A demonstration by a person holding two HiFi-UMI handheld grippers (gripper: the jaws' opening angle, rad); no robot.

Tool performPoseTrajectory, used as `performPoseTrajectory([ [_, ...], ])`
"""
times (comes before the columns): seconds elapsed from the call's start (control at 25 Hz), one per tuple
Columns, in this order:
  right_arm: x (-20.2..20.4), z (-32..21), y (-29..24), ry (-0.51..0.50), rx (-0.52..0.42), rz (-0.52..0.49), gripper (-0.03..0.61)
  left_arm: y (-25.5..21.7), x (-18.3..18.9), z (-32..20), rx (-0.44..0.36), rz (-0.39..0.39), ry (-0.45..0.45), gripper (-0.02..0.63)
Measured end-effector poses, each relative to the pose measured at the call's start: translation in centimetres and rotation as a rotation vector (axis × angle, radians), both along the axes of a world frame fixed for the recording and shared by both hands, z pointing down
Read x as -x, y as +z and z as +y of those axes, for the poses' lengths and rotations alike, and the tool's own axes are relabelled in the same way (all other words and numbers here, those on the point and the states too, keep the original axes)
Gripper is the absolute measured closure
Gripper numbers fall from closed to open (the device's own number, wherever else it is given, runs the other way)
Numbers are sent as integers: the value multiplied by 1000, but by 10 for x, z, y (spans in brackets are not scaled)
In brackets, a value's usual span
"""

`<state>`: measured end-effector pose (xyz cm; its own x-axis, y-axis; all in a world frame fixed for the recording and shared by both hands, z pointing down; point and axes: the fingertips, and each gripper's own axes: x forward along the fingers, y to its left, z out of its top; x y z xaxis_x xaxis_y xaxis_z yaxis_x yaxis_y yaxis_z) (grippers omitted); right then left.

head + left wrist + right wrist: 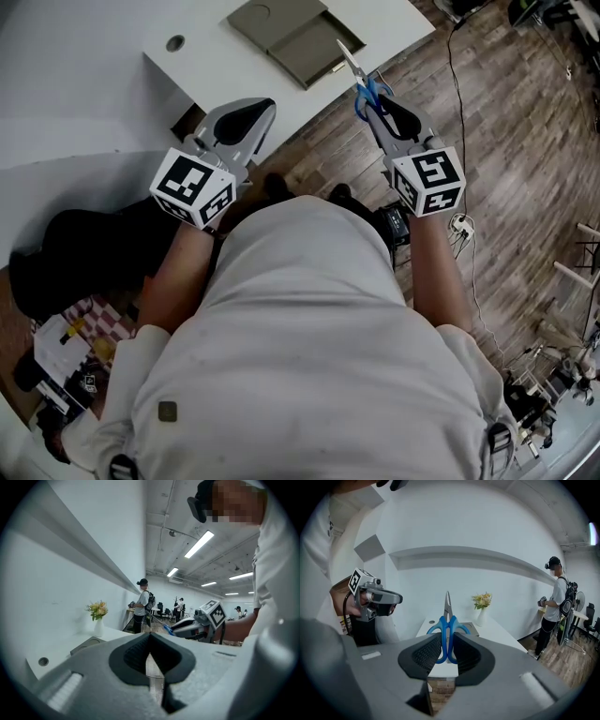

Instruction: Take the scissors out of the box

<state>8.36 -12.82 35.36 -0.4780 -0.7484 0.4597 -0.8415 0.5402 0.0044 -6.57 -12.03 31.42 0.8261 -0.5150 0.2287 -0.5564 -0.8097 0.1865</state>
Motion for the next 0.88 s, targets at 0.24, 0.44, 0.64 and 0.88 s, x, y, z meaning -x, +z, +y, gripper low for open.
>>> performPoseTrajectory([
  [0.24, -46, 17, -8, -52, -11, -21, 480, -9, -55, 14, -10, 0, -48, 609],
  [0.44, -79, 34, -10, -111, -13, -41, 480, -9, -99, 37, -10, -6, -85, 609],
  [0.64, -110, 49, -8, -147, -9, -58, 480, -5, -127, 61, -4, -22, -135, 609],
  [0.88, -130, 63, -2, -189, -1, -74, 480, 3, -143, 87, 17, -42, -184, 609],
])
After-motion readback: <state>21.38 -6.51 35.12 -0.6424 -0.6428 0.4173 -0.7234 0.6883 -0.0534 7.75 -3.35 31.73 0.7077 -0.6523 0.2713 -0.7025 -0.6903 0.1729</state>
